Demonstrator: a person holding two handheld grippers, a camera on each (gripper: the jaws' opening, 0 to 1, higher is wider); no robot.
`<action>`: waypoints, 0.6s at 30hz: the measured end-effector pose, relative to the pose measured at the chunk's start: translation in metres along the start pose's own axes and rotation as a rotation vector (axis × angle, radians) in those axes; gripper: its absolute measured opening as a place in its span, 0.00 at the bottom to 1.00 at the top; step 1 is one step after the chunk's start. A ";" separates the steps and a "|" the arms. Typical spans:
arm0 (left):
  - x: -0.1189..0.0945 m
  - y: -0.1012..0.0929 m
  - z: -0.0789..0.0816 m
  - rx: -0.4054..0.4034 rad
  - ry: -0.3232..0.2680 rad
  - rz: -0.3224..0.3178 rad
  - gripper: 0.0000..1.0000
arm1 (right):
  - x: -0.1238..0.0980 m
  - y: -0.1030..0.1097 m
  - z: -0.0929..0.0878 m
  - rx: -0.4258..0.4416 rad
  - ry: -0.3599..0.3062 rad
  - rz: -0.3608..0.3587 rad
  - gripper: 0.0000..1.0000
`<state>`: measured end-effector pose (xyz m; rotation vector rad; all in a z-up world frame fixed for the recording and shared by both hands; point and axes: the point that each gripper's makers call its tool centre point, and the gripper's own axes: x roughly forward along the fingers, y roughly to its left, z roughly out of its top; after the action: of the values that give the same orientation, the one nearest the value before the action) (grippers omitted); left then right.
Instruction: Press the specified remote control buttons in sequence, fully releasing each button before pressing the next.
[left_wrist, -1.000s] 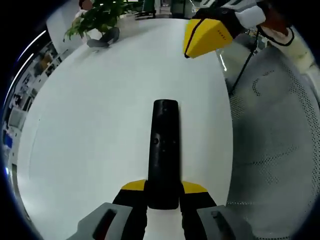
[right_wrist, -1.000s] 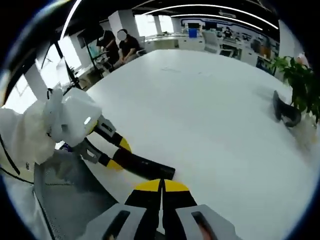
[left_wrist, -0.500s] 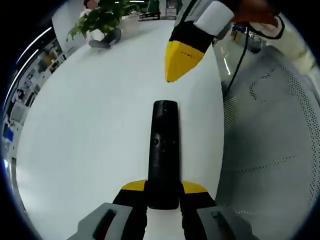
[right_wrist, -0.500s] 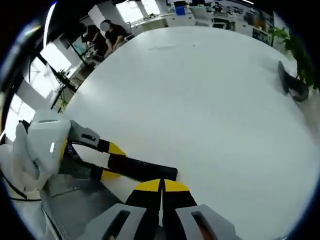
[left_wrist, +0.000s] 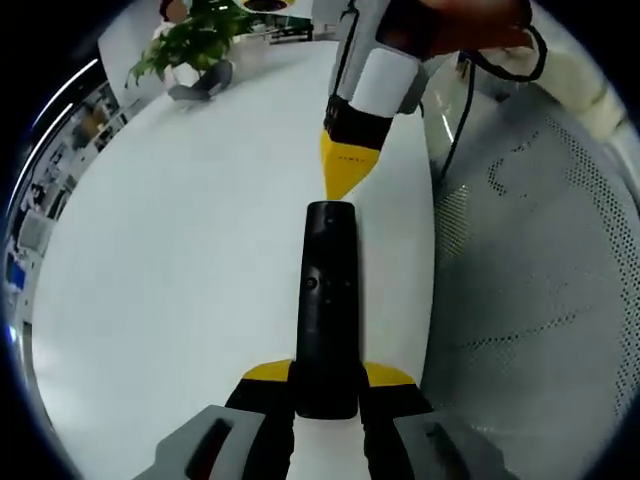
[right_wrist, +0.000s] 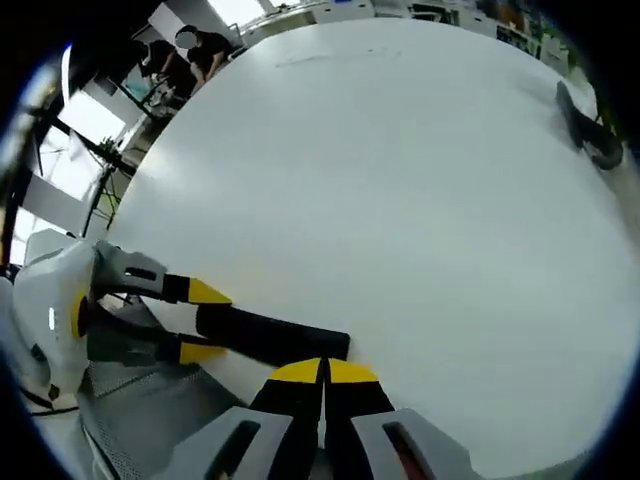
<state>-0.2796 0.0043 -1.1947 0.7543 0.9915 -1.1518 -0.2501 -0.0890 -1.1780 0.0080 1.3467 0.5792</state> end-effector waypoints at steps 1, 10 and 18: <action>0.000 0.000 0.000 0.001 -0.001 -0.002 0.24 | 0.000 0.000 0.000 0.005 -0.001 0.001 0.00; 0.000 0.000 0.000 0.000 -0.008 -0.007 0.24 | 0.006 -0.002 -0.001 0.041 0.022 0.007 0.00; 0.000 0.000 0.000 -0.001 -0.011 -0.010 0.24 | 0.009 0.000 -0.001 0.044 0.034 -0.004 0.00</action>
<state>-0.2797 0.0041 -1.1949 0.7423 0.9872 -1.1629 -0.2499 -0.0854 -1.1867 0.0311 1.3920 0.5482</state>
